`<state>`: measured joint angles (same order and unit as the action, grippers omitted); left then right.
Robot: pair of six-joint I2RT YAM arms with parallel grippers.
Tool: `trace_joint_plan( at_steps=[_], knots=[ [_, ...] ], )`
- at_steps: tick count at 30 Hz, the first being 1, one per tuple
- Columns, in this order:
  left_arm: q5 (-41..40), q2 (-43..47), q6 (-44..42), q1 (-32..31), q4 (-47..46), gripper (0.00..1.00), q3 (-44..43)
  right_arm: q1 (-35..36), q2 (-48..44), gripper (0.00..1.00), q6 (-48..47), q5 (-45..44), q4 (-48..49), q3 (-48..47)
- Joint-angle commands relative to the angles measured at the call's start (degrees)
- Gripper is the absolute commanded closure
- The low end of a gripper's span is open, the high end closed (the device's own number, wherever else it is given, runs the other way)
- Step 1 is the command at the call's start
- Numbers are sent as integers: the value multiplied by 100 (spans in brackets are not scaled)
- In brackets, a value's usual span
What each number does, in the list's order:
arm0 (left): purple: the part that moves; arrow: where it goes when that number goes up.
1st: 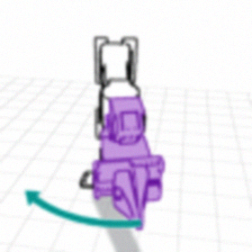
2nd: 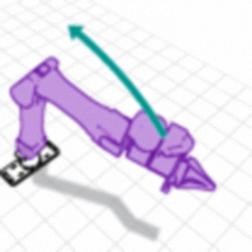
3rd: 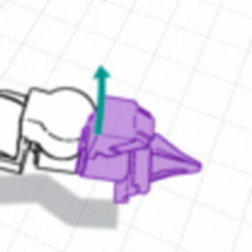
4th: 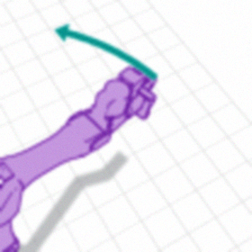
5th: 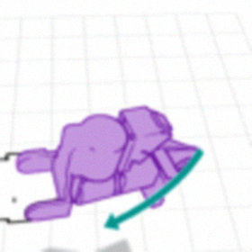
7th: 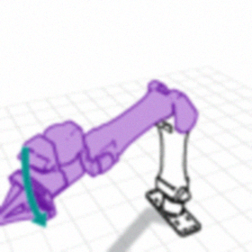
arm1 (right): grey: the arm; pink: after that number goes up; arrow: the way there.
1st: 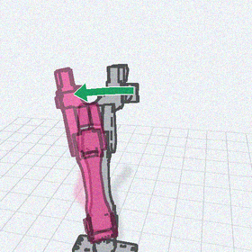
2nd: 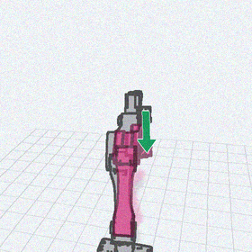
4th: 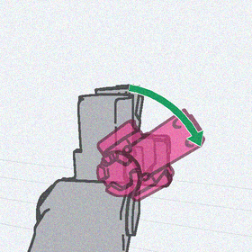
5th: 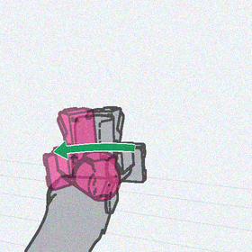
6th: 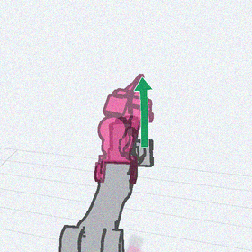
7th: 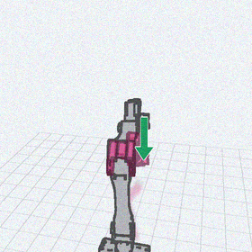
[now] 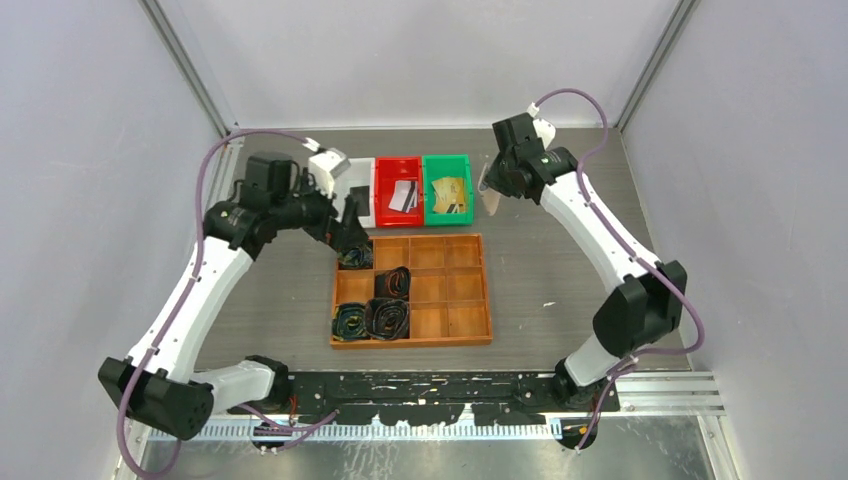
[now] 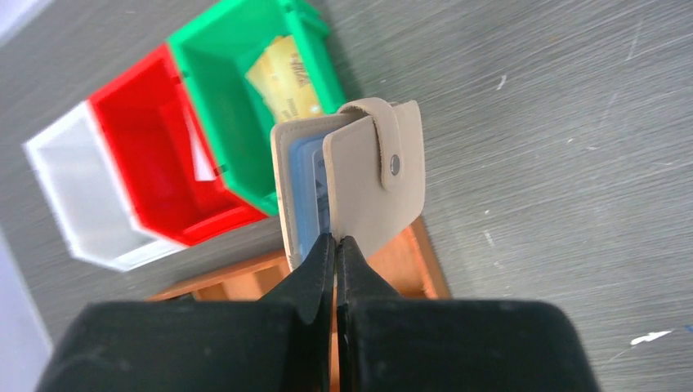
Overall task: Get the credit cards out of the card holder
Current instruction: Pick up the card holder from the center of the board, then open the card holder.
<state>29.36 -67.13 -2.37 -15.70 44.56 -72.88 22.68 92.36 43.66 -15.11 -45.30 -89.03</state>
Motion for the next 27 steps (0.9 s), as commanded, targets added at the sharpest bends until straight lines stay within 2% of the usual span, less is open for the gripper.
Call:
trace_joint_plan(
  at_steps=[1,6,9,12,15,20,24,27],
  knots=[
    [-759,-76,-497,-771,70,0,-342,185,-702,99,691,237,321,-146],
    [-1789,-429,-717,-1619,443,0,-1054,466,-1092,99,1565,849,632,-146],
    [-1955,-399,-536,-1923,388,0,-1385,735,-1181,99,2145,1231,954,-167],
    [-2040,94,-532,-2229,-535,0,-819,1057,-1196,99,2689,1430,1377,-204],
    [-2735,562,-779,-2733,-1577,0,-55,1419,-1215,99,3010,1429,1595,-345],
    [-3760,729,-758,-3266,-2325,2,530,1975,-1211,99,3267,1277,1711,-578],
    [-4366,685,-947,-3309,-2755,10,543,2304,-1258,99,3362,1091,1750,-579],
    [-4414,738,-1026,-3312,-2873,21,555,2451,-1316,99,3383,1029,1856,-532]
  ],
)
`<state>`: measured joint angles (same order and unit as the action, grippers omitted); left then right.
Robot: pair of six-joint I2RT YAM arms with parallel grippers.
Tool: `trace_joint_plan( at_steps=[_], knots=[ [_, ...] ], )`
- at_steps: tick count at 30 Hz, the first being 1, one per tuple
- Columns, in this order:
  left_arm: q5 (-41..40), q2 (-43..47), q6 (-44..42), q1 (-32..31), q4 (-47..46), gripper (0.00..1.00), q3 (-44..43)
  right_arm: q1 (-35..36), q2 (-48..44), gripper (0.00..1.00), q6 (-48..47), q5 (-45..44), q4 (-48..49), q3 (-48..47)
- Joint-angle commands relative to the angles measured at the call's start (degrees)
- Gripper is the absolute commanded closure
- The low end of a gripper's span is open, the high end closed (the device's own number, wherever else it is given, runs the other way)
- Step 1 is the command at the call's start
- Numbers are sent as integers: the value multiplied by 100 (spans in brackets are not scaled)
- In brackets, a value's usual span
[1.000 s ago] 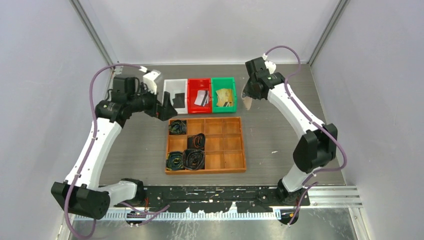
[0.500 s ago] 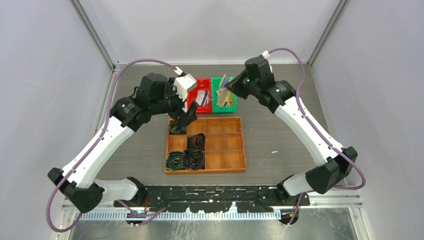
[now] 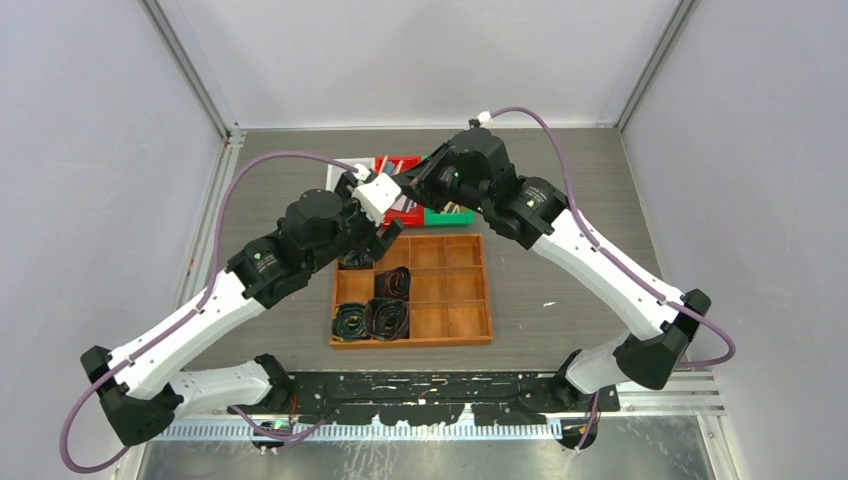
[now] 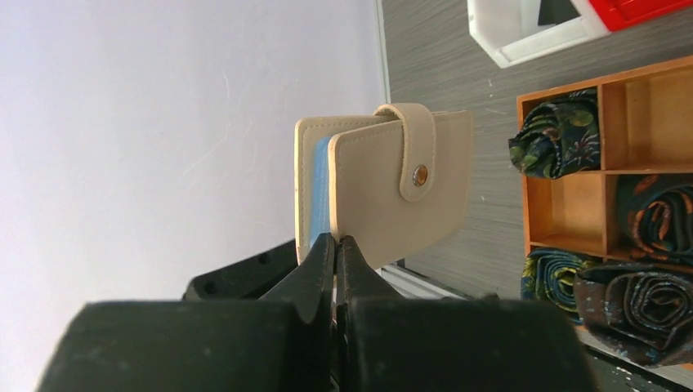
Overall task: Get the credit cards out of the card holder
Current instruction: Open the card holder.
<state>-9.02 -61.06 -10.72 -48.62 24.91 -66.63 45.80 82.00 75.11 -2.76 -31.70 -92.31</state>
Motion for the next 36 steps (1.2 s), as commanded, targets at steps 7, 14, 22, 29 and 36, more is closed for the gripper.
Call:
trace_joint_plan(
  at_steps=[7,14,22,29,36],
  knots=[
    [109,334,-183,-16,-733,47,-129,297,-300,99,240,-252,494,-309],
    [343,517,-185,-16,-460,97,-210,323,-437,99,257,-321,551,-287],
    [1462,488,-168,-3,481,100,-808,310,-631,42,-866,174,604,-210],
    [3860,-45,38,461,2718,100,-1906,166,-1362,10,-4252,1617,-393,-402],
    [5122,-491,241,957,3405,100,-2572,165,-2065,8,-6087,2257,-712,160]
  ],
)
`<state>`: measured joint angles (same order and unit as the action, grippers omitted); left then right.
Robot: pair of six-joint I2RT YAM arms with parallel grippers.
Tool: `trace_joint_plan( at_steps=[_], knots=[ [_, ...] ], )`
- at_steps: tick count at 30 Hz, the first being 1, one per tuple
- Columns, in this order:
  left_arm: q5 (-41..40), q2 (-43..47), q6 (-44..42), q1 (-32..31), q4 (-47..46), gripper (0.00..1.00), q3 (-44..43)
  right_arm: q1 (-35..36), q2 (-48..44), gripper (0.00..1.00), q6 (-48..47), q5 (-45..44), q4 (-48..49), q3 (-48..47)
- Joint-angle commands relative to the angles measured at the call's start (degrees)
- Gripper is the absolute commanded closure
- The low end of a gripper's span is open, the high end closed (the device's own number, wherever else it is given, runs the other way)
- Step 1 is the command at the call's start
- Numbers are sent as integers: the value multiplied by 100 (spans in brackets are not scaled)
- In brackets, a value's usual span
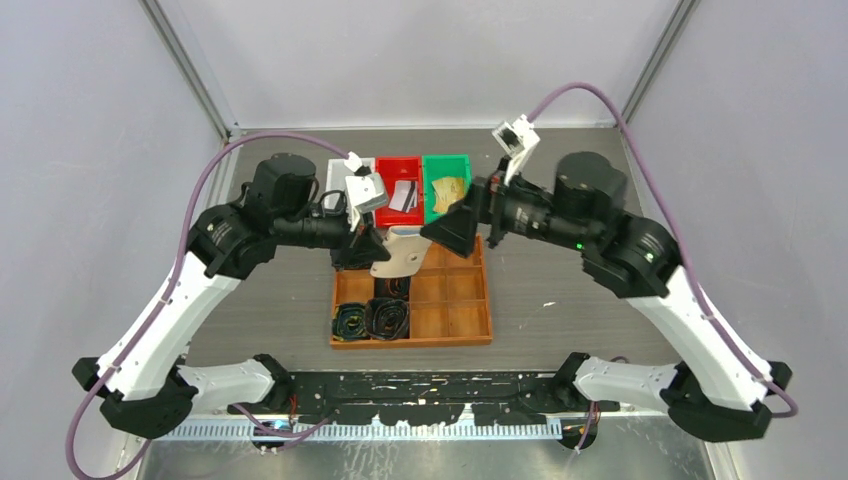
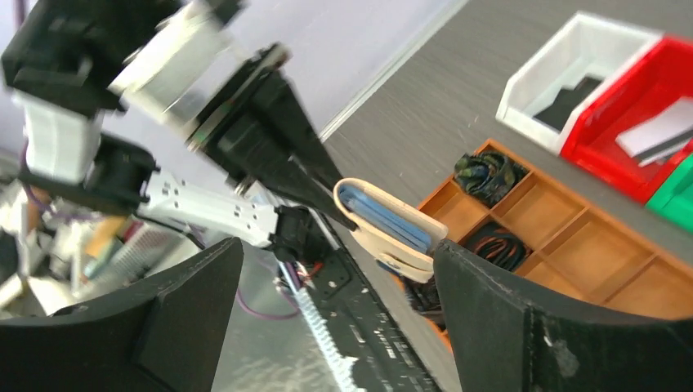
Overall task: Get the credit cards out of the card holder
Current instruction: Open the card holder.
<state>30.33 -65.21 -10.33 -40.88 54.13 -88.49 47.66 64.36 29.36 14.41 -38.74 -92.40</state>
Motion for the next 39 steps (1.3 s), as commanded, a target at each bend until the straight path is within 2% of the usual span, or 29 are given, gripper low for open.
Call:
trace_joint_plan(
  at_steps=[1,6,14,17,19,21,24,31,33,35,36,37,38,39],
  knots=[
    [1206,-100,254,204,484,100,-433,-20,-307,8,-1618,612,-41,177],
    [1546,-191,266,263,678,100,-649,-20,-113,9,-1861,1001,-199,69],
    [2053,-401,224,268,1168,100,-971,-20,397,13,-1642,1855,249,117],
    [2091,-415,155,272,1279,100,-1118,-23,459,21,-1430,2272,483,153],
    [2112,-407,104,280,1332,100,-1190,-24,399,29,-1277,2451,680,236],
    [2109,-406,44,290,1381,100,-1246,-20,290,43,-1126,2496,881,381],
    [2116,-414,-1,344,1407,100,-1301,-20,127,53,-891,2580,1169,625],
    [2232,-601,-182,393,1620,100,-1563,-42,76,54,-744,2513,1278,893],
    [2252,-655,-168,405,1635,99,-1587,-42,100,58,-619,2565,1451,895],
    [2201,-650,-29,412,1505,90,-1539,-37,126,72,-551,2474,1548,850],
    [2153,-619,110,432,1384,80,-1500,-42,129,87,-546,2308,1554,814],
    [2085,-588,311,476,1220,57,-1445,-57,111,97,-544,2100,1546,790],
    [2040,-533,534,518,1040,43,-1364,-99,81,99,-548,1841,1545,773],
    [1999,-469,788,652,839,36,-1249,-158,36,99,-527,1595,1565,776]
  ],
)
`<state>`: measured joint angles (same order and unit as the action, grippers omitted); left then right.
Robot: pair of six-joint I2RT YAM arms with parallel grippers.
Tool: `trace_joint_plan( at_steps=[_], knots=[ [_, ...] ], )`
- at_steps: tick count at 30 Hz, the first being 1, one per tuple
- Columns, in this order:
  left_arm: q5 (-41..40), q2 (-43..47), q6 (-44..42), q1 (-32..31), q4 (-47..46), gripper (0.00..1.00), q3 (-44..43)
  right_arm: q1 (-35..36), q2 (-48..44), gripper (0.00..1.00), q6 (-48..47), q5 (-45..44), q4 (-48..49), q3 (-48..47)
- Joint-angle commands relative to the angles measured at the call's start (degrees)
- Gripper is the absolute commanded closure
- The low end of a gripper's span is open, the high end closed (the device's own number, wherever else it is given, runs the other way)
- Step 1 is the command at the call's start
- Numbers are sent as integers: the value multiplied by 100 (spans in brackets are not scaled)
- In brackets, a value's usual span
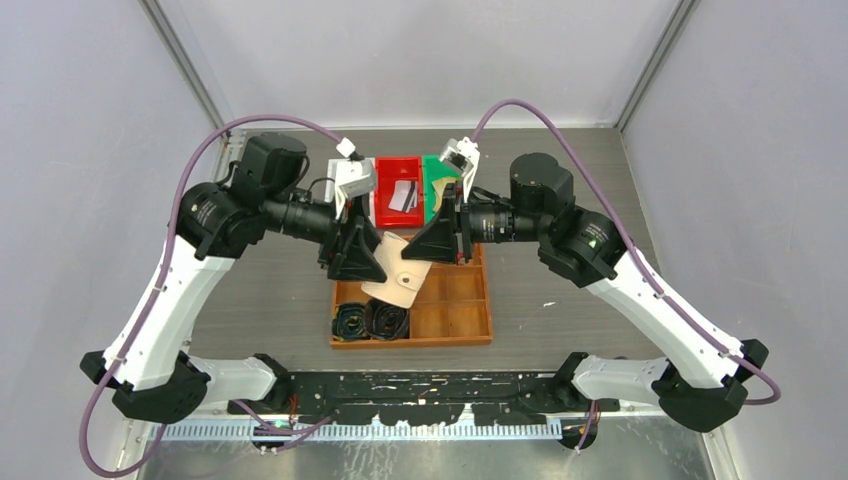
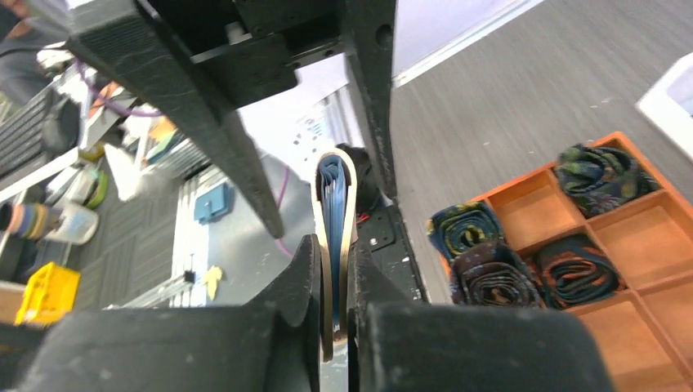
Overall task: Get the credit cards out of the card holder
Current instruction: Open the card holder.
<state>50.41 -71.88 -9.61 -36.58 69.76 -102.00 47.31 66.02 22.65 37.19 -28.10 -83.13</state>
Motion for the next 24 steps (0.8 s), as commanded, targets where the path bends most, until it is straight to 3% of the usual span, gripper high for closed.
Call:
trace_joint_plan(
  at_steps=[1,7,8,13,17,20,24],
  knots=[
    [-24,266,975,349,-949,33,241,-210,-192,99,188,-855,565,-128],
    [721,370,2040,1221,-1572,31,903,-597,-524,100,586,-1069,1279,205],
    [822,353,2190,1293,-1680,26,974,-594,-536,99,650,-1058,1365,240],
    [861,428,2819,1337,-2527,25,1316,-605,-358,99,885,-855,1638,286],
    [830,365,2772,1337,-2596,25,1311,-600,-218,99,962,-703,1714,218],
    [893,389,2830,1336,-2745,30,1324,-600,-139,100,951,-756,1679,145],
    [937,386,2835,1337,-2701,49,1358,-607,-21,100,947,-993,1619,90]
  ],
)
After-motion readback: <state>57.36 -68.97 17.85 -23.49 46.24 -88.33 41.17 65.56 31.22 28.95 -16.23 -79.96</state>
